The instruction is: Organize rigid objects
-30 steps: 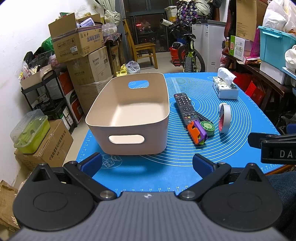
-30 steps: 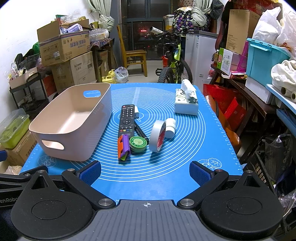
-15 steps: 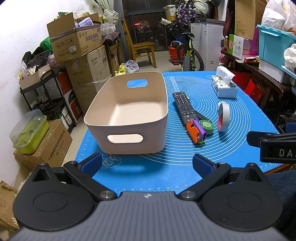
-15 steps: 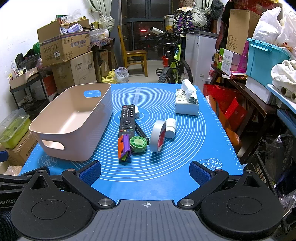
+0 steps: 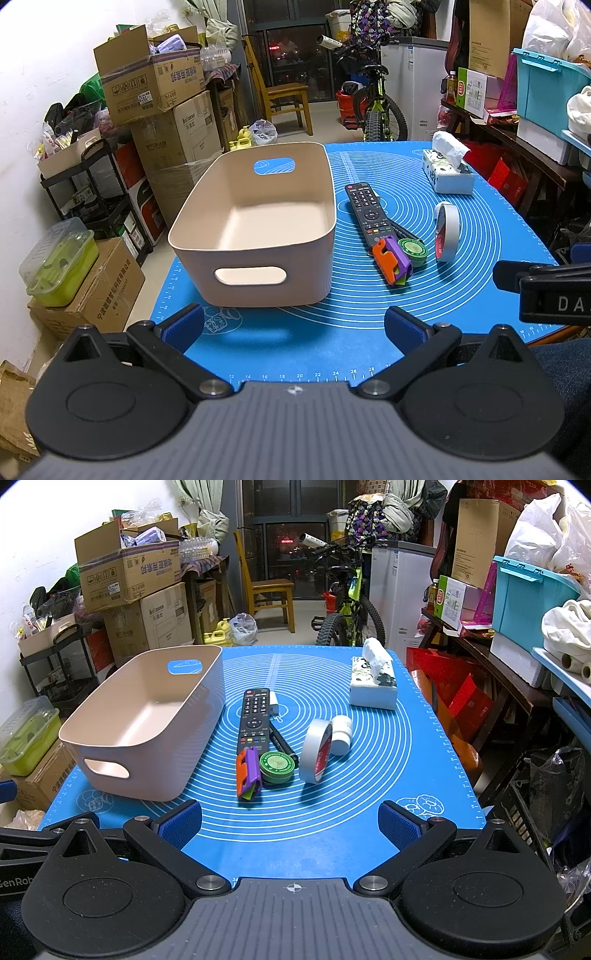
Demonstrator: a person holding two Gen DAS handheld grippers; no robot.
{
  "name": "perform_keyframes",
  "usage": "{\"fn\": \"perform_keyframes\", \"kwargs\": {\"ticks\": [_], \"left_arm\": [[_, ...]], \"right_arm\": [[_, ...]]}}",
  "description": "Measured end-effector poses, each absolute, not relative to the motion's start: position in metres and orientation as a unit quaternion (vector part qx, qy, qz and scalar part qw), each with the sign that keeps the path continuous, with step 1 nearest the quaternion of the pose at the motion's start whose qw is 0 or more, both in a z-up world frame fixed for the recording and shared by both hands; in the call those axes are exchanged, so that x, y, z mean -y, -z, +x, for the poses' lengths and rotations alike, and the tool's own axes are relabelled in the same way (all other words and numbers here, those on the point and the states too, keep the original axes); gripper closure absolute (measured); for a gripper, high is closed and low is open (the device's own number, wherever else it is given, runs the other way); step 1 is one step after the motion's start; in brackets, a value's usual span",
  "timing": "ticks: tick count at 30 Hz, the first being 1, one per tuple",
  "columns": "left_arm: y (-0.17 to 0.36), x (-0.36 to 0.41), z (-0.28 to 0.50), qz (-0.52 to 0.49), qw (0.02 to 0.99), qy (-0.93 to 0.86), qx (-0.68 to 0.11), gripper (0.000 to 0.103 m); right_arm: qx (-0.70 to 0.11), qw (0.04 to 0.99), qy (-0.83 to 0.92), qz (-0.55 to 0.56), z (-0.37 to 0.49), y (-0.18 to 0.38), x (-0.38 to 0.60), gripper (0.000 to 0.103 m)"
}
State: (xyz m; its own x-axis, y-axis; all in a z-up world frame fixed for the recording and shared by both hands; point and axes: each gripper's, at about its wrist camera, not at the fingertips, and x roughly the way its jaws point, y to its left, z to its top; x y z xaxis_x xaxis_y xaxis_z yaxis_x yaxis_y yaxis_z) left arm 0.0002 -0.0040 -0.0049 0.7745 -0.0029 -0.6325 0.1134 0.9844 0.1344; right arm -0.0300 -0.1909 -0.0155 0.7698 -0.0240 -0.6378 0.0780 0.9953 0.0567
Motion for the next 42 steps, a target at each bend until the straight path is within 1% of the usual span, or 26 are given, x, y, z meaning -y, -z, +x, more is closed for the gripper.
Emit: {"fn": "perform_keyframes", "kwargs": {"ticks": [18,24,28,30,35,42], "left_arm": [[0.004,0.001,0.0,0.08,0.939,0.028,-0.334,0.001],[-0.008,-0.01,0.003,0.067,0.94,0.025,-0.332,0.001],[-0.021,-0.015,0.007,0.08,0.945,-0.002,-0.318,0.001],[-0.03,-0.019,0.012,0.083,0.947,-0.017,-0.309,0.001],[-0.049,-0.041,0.036,0.053,0.951,-0.039,-0.301,0.001],[-0.053,-0.071,0.086,0.027,0.947,-0.044,-0.318,0.002]], "right_arm": [[-0.335,0.941,0.03,0.038,-0.029,0.013,0.189,0.002],[-0.325,0.944,0.031,0.043,-0.029,0.005,0.197,0.002],[-0.321,0.945,0.021,0.053,-0.023,-0.001,0.201,0.002],[-0.316,0.947,0.017,0.057,-0.018,-0.005,0.205,0.002],[-0.301,0.951,0.01,0.067,0.0,-0.013,0.211,0.002],[-0.3,0.951,0.025,0.063,0.044,-0.012,0.217,0.003]]}}
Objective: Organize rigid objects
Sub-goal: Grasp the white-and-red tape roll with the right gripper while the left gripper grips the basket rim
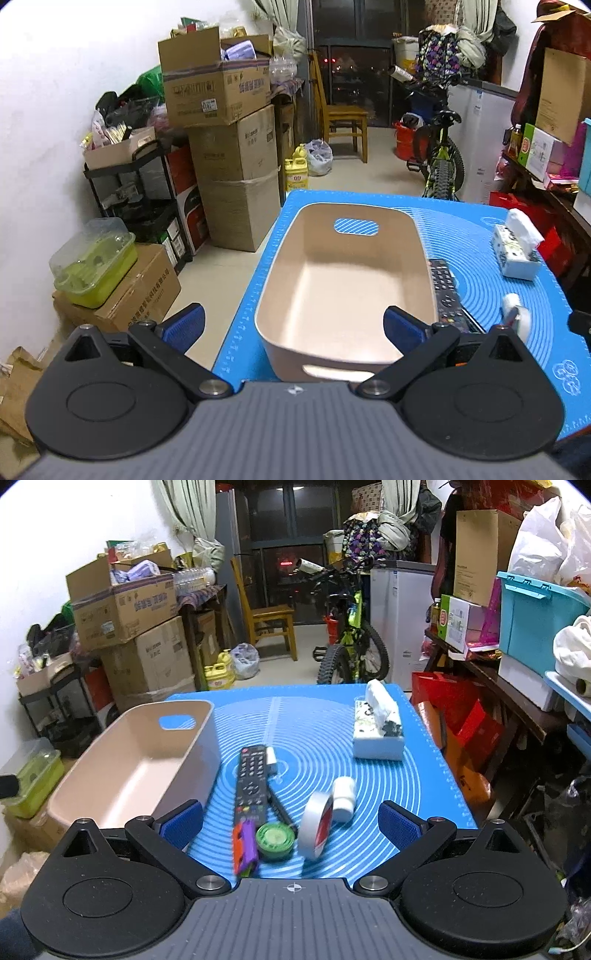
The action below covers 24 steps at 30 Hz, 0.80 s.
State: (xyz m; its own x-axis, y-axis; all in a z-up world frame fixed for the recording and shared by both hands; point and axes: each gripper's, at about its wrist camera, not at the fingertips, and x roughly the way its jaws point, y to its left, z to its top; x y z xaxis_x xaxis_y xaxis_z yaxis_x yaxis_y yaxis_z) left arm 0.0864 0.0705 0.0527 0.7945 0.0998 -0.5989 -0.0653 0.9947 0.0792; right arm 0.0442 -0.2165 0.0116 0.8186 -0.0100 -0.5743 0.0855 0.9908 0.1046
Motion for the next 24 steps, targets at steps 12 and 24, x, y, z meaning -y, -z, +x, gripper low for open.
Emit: {"fn": "perform_keyframes", "kwargs": {"ticks": [12,24], "left_arm": [[-0.002,-0.113,0.177,0.035,0.914,-0.045,-0.402,0.022],[0.051,-0.13,0.209,0.009,0.876,-0.004,-0.483,0.07]], "right_arm": [[-0.359,0.928,0.071,0.072,0.148,0.034,0.219,0.012],[-0.431,0.897,0.096,0.028,0.191,0.096,0.212,0.03]]}}
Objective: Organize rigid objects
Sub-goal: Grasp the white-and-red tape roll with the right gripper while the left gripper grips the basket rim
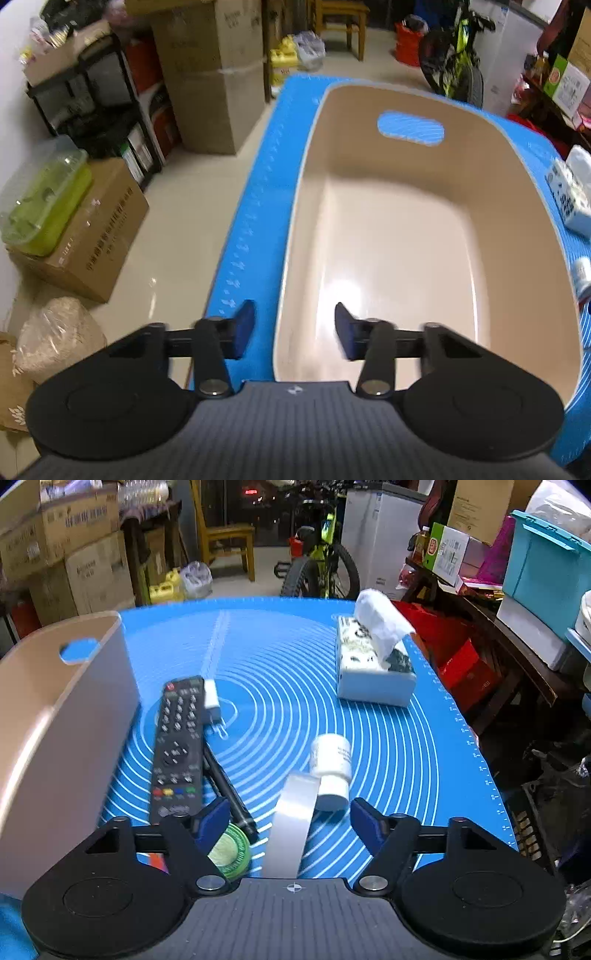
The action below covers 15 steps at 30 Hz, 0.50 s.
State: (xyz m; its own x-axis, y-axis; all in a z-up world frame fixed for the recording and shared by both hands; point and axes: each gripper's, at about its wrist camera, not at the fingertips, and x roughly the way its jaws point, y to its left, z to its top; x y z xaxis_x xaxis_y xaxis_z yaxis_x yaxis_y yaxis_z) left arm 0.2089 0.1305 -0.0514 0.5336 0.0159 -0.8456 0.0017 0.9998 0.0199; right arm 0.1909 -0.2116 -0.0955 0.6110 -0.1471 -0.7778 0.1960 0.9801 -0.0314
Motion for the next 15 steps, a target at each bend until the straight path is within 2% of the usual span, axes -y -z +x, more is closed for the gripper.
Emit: {"fn": "perform_keyframes", "kwargs": {"ticks": [2,5,7,8,11,12,15], "left_arm": [[0.057,-0.131,0.212,0.007,0.868,-0.002,-0.496,0.082],[0.057,-0.129,0.212,0.012,0.867,0.001,-0.499,0.084],[0.057,-0.13,0.213,0.017,0.865,-0.003,-0.502,0.091],[0.057,-0.132,0.215,0.019,0.864,-0.01,-0.503,0.094],[0.057,-0.139,0.214,-0.001,0.863,0.0,-0.505,0.096],[0.057,-0.139,0.215,-0.002,0.864,0.001,-0.504,0.097],[0.056,-0.14,0.216,-0.004,0.864,0.003,-0.504,0.097]], "right_arm": [[-0.439,0.893,0.098,0.019,0.194,0.103,0.211,0.035],[-0.451,0.887,0.1,0.01,0.197,0.111,0.21,0.046],[-0.457,0.884,0.102,0.008,0.198,0.114,0.21,0.058],[-0.46,0.882,0.102,0.008,0.199,0.115,0.21,0.059],[-0.465,0.88,0.102,0.008,0.199,0.117,0.21,0.066],[-0.464,0.88,0.1,0.006,0.199,0.117,0.208,0.073],[-0.459,0.883,0.099,0.001,0.197,0.113,0.205,0.073]]}}
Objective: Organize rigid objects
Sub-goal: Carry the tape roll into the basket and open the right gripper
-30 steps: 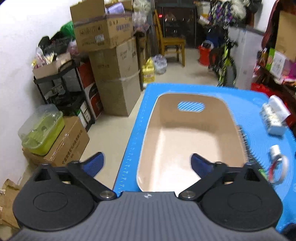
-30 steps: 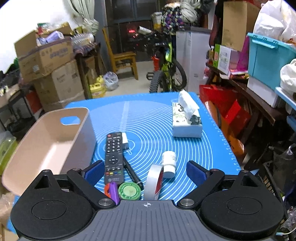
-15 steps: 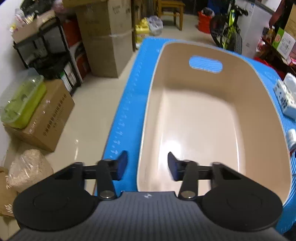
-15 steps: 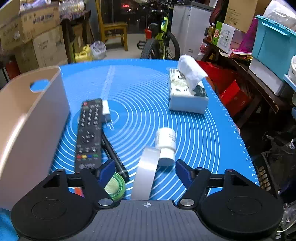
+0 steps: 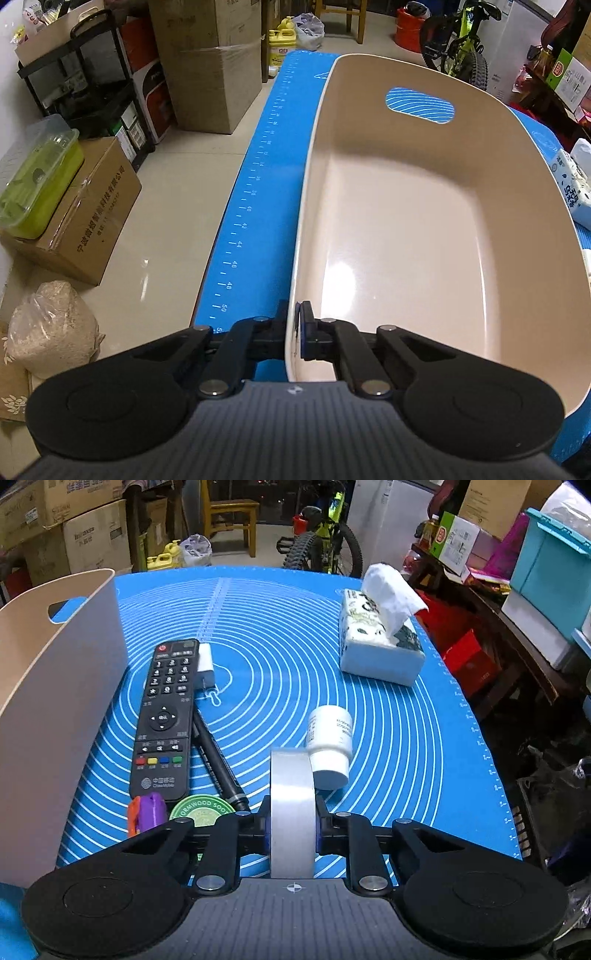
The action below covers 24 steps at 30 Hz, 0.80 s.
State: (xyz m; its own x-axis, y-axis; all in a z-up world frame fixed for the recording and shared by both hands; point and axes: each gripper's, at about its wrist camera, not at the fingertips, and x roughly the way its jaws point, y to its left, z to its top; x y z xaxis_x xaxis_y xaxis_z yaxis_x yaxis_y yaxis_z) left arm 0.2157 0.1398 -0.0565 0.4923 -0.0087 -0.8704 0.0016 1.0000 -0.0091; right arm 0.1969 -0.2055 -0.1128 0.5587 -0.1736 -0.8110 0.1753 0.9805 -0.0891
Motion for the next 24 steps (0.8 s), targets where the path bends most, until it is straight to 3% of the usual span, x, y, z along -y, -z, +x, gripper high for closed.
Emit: {"fn": "perform_keyframes", "kwargs": {"ticks": [12,18,24], "left_arm": [[0.058,-0.144,0.22,-0.004,0.863,0.009,-0.505,0.098],[0.059,-0.143,0.22,-0.003,0.863,0.009,-0.506,0.098],[0.06,-0.143,0.22,0.001,0.863,0.009,-0.506,0.098]], "right_arm": [[-0.371,0.925,0.075,0.032,0.189,0.047,0.19,0.073],[-0.316,0.948,0.001,0.037,0.202,0.007,0.143,0.073],[-0.307,0.949,-0.063,0.031,0.222,0.001,0.095,0.073]]}}
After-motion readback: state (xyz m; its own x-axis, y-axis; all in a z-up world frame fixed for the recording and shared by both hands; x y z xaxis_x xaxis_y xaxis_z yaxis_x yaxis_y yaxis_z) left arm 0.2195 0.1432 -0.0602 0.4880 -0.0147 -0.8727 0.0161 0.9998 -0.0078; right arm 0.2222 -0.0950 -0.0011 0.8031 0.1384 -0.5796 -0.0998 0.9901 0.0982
